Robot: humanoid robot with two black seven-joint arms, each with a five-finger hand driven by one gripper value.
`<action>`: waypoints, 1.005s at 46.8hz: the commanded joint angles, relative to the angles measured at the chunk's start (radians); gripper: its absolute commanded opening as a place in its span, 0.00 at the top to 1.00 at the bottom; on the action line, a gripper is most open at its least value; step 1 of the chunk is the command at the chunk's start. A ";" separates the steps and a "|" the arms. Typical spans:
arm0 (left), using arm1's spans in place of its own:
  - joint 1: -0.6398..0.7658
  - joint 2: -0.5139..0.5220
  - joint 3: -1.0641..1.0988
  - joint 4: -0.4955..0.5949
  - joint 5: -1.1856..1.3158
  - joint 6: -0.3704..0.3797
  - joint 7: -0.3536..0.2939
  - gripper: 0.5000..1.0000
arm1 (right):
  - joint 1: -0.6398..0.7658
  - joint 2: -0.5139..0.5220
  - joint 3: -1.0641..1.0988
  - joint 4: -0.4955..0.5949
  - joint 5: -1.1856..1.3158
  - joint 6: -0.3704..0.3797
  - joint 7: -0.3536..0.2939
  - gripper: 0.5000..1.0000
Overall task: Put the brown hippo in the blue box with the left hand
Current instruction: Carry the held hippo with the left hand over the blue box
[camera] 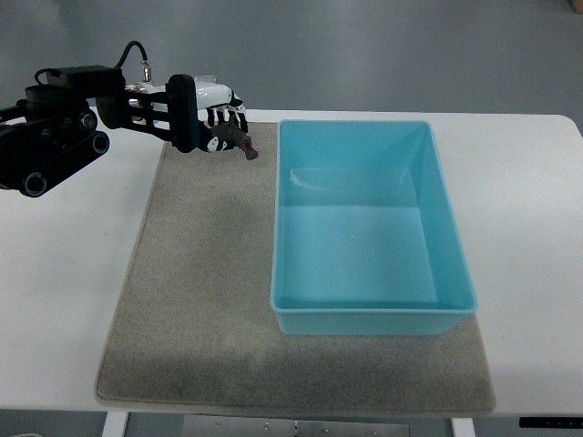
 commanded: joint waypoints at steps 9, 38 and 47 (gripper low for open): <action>-0.052 -0.001 -0.004 -0.007 -0.028 0.007 -0.001 1.00 | 0.000 0.000 0.000 0.000 0.000 0.000 -0.001 0.13; -0.049 -0.053 -0.028 -0.180 -0.043 0.013 -0.001 1.00 | 0.000 0.000 0.000 0.000 0.000 0.000 -0.001 0.13; -0.042 -0.084 -0.028 -0.209 -0.043 0.013 0.001 1.00 | 0.000 0.000 0.000 0.000 0.000 0.000 0.000 0.13</action>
